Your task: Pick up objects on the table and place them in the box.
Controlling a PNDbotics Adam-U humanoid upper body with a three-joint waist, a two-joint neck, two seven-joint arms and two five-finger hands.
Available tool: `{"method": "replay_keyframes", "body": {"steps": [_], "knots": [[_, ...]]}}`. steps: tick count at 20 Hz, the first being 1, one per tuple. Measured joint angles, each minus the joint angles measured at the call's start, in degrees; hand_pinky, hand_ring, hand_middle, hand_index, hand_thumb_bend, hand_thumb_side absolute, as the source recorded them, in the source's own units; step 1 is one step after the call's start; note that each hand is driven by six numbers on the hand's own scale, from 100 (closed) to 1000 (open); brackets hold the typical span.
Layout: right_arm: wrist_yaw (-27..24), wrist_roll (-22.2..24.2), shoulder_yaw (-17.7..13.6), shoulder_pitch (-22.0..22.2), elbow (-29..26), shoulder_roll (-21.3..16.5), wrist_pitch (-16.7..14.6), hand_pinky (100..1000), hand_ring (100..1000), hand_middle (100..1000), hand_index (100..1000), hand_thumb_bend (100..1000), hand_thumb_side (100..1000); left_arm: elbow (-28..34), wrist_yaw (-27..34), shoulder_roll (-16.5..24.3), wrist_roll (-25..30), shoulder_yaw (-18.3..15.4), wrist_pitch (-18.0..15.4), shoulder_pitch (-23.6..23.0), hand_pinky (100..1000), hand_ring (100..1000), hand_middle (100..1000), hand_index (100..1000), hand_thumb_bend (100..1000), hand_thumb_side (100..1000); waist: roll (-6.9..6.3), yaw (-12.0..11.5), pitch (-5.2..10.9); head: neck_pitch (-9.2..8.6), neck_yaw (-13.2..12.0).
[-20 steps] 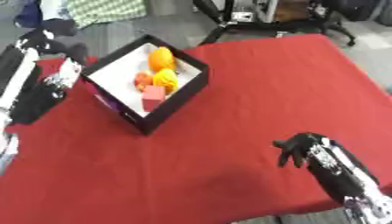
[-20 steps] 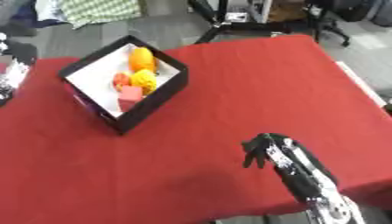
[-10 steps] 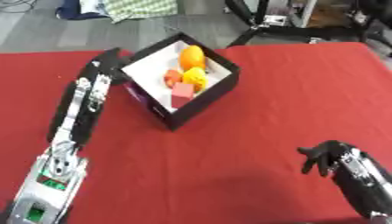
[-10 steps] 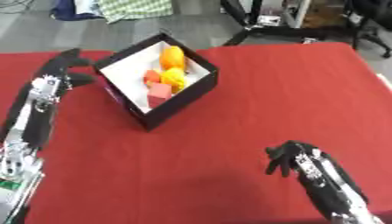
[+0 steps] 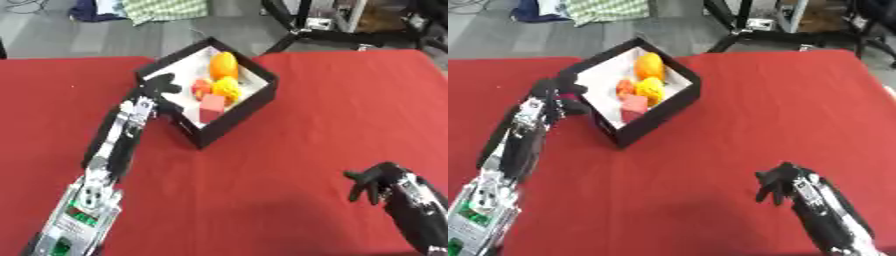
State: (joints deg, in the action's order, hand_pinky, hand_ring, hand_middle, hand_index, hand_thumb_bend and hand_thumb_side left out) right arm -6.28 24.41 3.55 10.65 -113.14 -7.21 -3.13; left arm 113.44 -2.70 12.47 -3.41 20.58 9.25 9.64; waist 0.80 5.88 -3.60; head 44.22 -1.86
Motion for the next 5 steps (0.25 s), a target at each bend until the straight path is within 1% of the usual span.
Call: {"method": "replay_keyframes", "body": {"steps": [3, 5], "knots": [[0.0, 0.1, 0.0, 0.0, 0.0, 0.0, 0.1, 891, 471, 271, 564, 100, 813, 0.0, 0.9, 0.0, 0.3, 0.3, 0.1, 0.0, 763, 621, 690, 867, 194, 1000, 0.00, -0.1, 0.00, 0.00, 0.0], [0.0, 0.2, 0.0, 0.0, 0.0, 0.0, 0.2, 891, 472, 271, 564, 100, 827, 0.0, 1.1, 0.0, 0.3, 0.4, 0.2, 0.0, 762, 618, 686, 864, 189, 1000, 0.00, -0.2, 0.00, 0.00, 0.2]]}}
